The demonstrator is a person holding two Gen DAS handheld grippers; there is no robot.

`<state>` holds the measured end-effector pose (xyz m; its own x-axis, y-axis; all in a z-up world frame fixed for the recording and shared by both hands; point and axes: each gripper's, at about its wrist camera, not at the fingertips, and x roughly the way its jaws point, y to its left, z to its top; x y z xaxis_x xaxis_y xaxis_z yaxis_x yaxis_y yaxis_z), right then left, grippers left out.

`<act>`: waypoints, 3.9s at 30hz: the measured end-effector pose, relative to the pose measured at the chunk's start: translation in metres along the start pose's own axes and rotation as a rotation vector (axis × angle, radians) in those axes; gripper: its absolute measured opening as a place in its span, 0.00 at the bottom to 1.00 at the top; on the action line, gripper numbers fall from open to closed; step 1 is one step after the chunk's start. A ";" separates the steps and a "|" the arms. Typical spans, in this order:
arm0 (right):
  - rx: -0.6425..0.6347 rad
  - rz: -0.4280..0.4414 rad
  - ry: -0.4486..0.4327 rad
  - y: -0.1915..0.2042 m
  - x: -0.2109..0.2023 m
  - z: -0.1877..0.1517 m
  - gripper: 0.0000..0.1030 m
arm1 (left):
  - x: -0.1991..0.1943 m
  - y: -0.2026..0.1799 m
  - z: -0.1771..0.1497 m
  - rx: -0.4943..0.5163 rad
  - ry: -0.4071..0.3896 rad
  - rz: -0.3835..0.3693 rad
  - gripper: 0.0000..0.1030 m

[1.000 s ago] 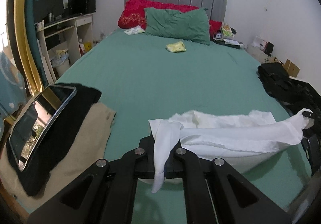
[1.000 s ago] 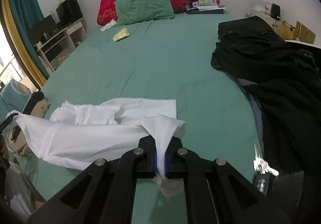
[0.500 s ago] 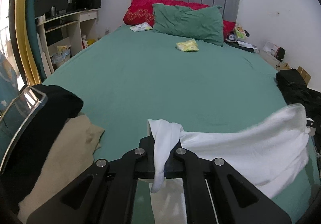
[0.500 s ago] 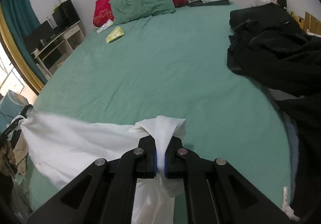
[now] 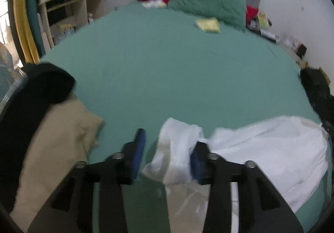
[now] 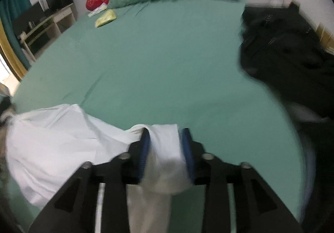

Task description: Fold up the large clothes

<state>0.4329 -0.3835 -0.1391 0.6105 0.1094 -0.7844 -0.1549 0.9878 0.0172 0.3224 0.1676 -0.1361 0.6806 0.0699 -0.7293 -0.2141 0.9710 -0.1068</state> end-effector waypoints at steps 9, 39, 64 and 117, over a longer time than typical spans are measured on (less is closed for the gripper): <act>-0.292 0.159 -0.154 0.077 -0.074 -0.034 0.65 | -0.071 -0.027 -0.001 0.075 -0.181 0.042 0.62; -0.483 0.240 -0.038 0.124 -0.015 -0.007 0.02 | -0.018 -0.099 -0.060 0.411 0.283 -0.251 0.73; -0.271 0.048 0.075 0.082 0.037 0.066 0.56 | 0.017 -0.102 0.008 0.423 0.096 -0.090 0.73; -0.057 0.050 -0.059 -0.024 0.021 0.059 0.61 | 0.047 -0.027 -0.006 0.220 0.149 0.210 0.75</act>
<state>0.4953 -0.3988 -0.1198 0.6455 0.1668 -0.7453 -0.2295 0.9731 0.0190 0.3556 0.1434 -0.1713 0.5242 0.2556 -0.8123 -0.1718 0.9660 0.1931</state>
